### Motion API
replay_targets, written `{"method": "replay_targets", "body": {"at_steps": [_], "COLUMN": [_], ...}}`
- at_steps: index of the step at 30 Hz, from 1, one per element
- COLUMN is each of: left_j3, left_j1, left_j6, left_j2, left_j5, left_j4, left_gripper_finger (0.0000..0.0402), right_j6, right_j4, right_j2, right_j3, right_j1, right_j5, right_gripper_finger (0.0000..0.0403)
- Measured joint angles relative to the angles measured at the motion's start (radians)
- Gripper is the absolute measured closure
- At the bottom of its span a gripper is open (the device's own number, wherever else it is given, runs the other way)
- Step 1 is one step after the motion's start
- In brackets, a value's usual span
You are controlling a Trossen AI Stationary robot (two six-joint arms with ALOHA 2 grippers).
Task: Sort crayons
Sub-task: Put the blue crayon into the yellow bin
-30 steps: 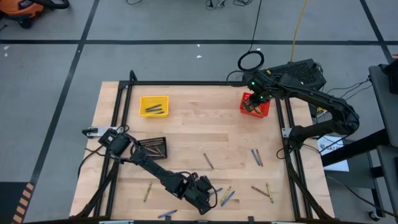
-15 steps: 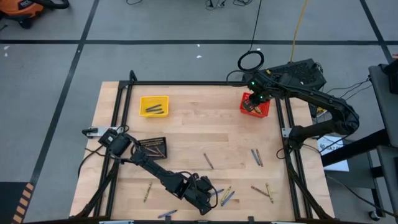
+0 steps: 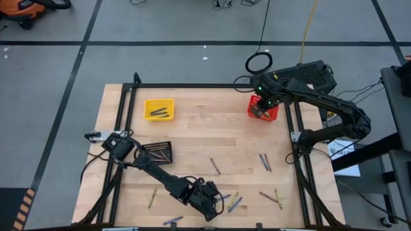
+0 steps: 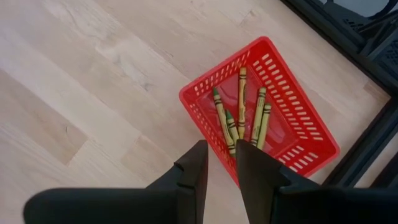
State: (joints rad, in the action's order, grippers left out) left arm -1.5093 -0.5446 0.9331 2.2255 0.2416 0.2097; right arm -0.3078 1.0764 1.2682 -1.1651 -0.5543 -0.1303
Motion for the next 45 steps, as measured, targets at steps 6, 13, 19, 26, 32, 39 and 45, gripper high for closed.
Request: {"method": "replay_targets", "body": {"at_steps": [6, 13, 19, 26, 32, 39, 45], "left_j3": [-0.001, -0.002, -0.003, -0.003, -0.003, -0.008, -0.01], "left_j1": [-0.001, -0.001, 0.008, 0.008, 0.007, 0.007, 0.008], "left_j6": [0.001, -0.026, -0.032, -0.033, -0.034, -0.102, -0.101], "left_j2": [-0.001, -0.001, -0.002, -0.002, -0.002, 0.009, 0.017], "left_j5": [0.014, -0.003, -0.05, -0.061, -0.062, -0.054, -0.017], "left_j4": [-0.007, -0.013, -0.008, -0.004, -0.011, 0.038, 0.067], "left_gripper_finger": [0.0398, 0.04, 0.04, 0.0353, 0.0328, 0.0327, 0.0329], "right_j6": [0.006, 0.006, 0.006, 0.005, 0.006, 0.006, 0.006], "right_j4": [-0.001, -0.004, -0.004, -0.004, -0.004, -0.003, -0.01], "right_j2": [0.0, 0.0, 0.0, 0.0, 0.0, 0.0, 0.0], "right_j3": [0.009, 0.009, 0.009, 0.009, 0.009, 0.009, 0.01], "right_j1": [0.0, 0.0, 0.0, 0.0, 0.0, 0.0, 0.0], "right_j5": [0.0, 0.0, 0.0, 0.0, 0.0, 0.0, 0.0], "right_gripper_finger": [0.0332, 0.0332, 0.0332, 0.0332, 0.0332, 0.0332, 0.0332]}}
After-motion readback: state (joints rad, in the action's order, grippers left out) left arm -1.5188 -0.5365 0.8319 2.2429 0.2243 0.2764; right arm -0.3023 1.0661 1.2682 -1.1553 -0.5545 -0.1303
